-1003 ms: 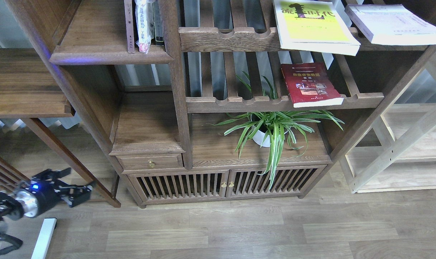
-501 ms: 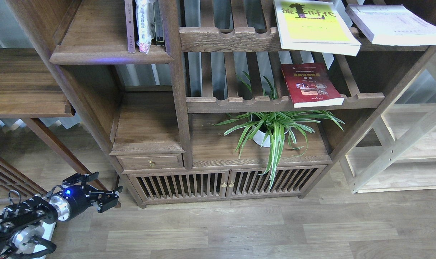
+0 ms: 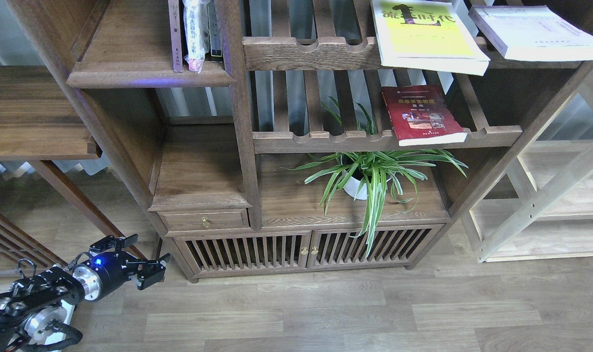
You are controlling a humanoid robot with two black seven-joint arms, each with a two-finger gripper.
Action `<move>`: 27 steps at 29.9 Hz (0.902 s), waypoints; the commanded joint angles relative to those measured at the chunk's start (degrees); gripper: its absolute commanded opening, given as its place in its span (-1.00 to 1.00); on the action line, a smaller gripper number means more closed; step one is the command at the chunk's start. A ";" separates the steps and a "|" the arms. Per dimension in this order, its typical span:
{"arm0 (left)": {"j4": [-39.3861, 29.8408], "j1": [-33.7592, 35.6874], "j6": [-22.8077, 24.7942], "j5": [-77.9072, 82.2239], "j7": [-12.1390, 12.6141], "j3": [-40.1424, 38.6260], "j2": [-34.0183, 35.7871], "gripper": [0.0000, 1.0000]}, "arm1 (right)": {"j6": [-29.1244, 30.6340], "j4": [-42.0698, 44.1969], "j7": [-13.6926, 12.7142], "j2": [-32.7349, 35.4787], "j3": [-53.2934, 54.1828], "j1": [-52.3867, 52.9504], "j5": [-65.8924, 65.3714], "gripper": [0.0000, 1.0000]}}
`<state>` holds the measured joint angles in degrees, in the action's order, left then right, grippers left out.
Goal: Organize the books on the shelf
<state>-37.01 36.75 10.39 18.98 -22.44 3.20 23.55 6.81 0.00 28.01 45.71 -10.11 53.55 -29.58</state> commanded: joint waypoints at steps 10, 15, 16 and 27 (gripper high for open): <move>0.10 0.17 -1.07 0.00 -0.05 0.05 0.00 1.00 | 8.13 3.44 -0.01 8.16 -3.16 6.39 -6.27 1.00; 0.01 0.26 -1.07 0.00 -0.32 -0.21 0.00 1.00 | 4.54 -9.37 -0.01 16.33 -2.98 6.83 -7.15 1.00; 0.01 0.26 -1.07 0.00 -0.32 -0.39 0.00 1.00 | 3.39 -11.93 -0.01 17.73 -2.98 6.83 -7.24 1.00; 0.10 0.43 -1.95 0.00 -0.32 -0.65 -0.09 1.00 | -12.86 -34.52 -0.01 31.62 -2.28 6.74 -10.41 1.00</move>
<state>-37.01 37.10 8.65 18.99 -22.77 2.63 23.48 -1.65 -30.12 27.99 74.22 -12.57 60.24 -39.93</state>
